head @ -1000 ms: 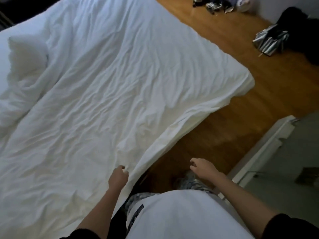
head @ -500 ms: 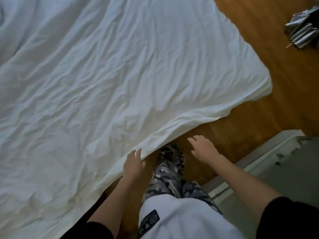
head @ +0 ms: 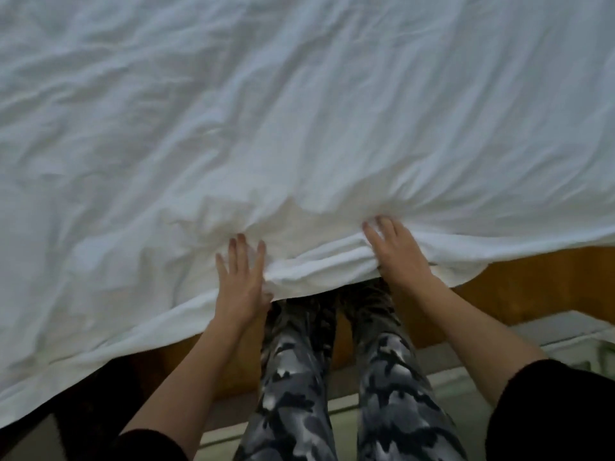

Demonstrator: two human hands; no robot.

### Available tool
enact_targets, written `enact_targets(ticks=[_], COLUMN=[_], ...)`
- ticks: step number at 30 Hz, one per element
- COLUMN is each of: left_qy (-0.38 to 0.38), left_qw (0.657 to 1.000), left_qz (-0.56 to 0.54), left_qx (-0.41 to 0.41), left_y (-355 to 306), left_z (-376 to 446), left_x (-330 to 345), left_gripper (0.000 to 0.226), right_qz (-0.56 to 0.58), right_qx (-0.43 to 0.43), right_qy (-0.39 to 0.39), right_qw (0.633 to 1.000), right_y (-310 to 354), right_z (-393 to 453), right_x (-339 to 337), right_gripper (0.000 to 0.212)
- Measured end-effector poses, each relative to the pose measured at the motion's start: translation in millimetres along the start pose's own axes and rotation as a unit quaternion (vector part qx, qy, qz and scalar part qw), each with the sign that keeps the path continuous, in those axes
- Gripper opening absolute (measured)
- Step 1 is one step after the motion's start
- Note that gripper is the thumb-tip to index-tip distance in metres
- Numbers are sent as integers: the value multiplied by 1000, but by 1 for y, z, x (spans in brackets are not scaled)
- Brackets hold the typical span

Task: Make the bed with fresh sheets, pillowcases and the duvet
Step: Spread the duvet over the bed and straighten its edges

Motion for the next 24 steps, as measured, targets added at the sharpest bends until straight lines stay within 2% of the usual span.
enact_targets(ticks=[4,6,8,11,13,15,17,20,21,22,24], left_qy=[-79,-112,-168,-283,-348,-374,-310,-154,-130,-114,-114], left_qw=[993,989,985,957,936,924,944,982,987,990,992], left_qz=[23,8,-22,-37,-23,-3,-4,-19,-13,-3,22], left_qx=[80,96,40,-42,-53,-78,-111,-108,-92,-77,-50], left_y=[-14,-25,-23,-4,12,29,43,51,51,51,52], left_z=[-6,-12,-14,-13,-9,0,16,35,38,40,41], left_x=[13,14,5,-20,-38,-54,-57,-41,-37,-37,-44], left_gripper=[102,95,86,71,55,44,50,89,97,99,85], right_qz=[75,92,103,118,106,88,76,15,-4,-25,-70], right_qx=[-77,-94,-89,-43,-11,13,4,-29,-31,-33,-41], right_qy=[-49,-116,-213,-346,-397,-412,-352,-238,-230,-239,-280], right_qw=[993,984,967,930,912,907,933,971,973,970,956], right_y=[-5,-9,-11,-13,-13,-15,-17,-21,-22,-22,-18], right_z=[3,-6,-12,-6,5,22,45,71,75,78,79], right_x=[3,-3,-21,-54,-68,-70,-58,-38,-37,-38,-45], right_gripper=[58,42,32,27,25,27,39,83,82,72,46])
Point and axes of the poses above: each hand's wrist, its own z-axis towards the middle knuckle, its own x-axis out of the palm, y = z × x, the point moved 4 cm from there along z, towards the middle knuckle, and after that the axes turned 4 degrees about y, right-handed, at the moved point
